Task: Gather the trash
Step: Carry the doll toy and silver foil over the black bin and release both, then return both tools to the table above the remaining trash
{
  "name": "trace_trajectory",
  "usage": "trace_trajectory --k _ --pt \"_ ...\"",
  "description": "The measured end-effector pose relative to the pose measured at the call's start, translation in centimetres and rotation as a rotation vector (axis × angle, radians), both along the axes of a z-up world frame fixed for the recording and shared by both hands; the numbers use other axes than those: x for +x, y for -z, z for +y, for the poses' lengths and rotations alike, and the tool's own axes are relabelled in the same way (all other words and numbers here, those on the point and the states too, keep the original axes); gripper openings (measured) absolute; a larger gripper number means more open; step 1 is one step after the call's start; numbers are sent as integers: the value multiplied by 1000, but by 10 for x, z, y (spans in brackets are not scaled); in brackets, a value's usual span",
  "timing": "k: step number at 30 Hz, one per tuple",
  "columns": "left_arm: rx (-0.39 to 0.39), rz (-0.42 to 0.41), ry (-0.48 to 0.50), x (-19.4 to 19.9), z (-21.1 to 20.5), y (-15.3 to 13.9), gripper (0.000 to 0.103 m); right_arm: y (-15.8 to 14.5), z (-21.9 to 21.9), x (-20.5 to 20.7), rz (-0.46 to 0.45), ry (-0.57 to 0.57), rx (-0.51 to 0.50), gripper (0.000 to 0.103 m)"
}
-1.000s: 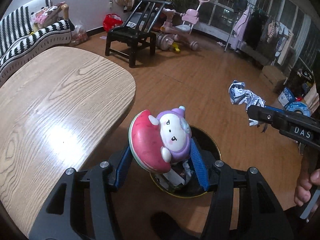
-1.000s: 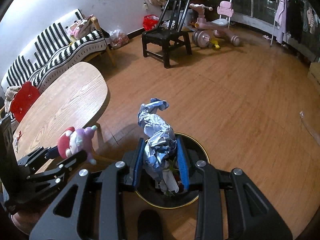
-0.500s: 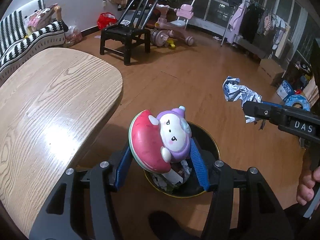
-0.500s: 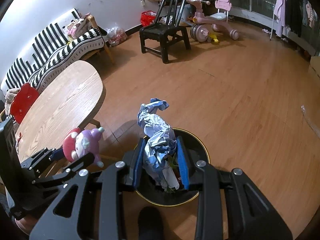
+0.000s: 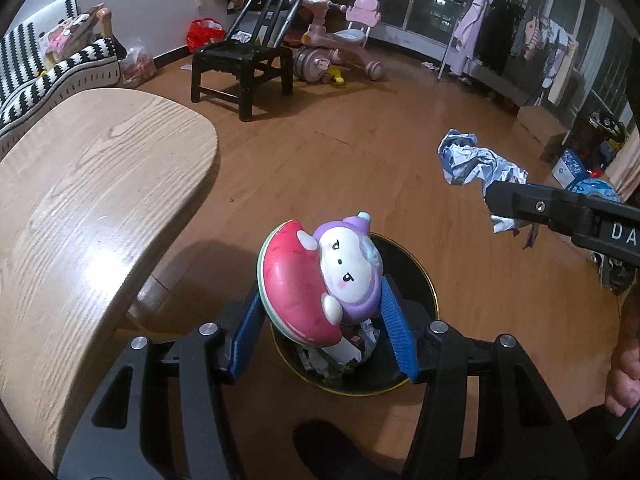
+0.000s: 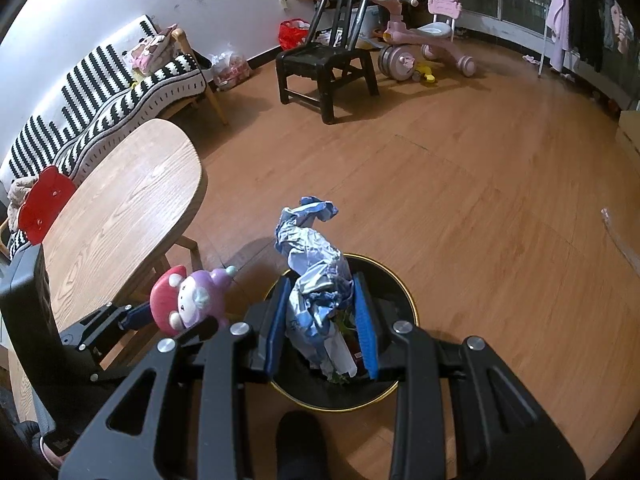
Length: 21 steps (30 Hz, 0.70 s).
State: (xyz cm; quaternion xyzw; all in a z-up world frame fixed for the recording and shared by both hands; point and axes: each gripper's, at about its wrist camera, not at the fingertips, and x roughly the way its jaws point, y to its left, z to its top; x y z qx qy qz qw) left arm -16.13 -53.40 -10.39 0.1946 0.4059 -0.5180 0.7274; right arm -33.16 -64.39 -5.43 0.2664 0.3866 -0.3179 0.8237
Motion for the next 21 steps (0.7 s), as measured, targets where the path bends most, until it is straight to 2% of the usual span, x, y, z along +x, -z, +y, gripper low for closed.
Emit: trace_trajectory --k 3,4,5,7,16,21 --pt "1 6 4 -1 -4 2 57 1 0 -1 2 5 2 33" --pt "2 8 2 -1 -5 3 60 1 0 -1 5 9 -1 38" --pt "5 9 -4 0 -7 5 68 1 0 -1 4 14 -2 48" --pt "3 3 -10 1 -7 5 76 -1 -1 -3 -5 26 -10 57" --pt "-12 0 -23 5 -5 2 84 -4 2 0 -9 19 -26 59" --pt "-41 -10 -63 17 13 -11 91 -14 12 14 -23 -12 -44 62"
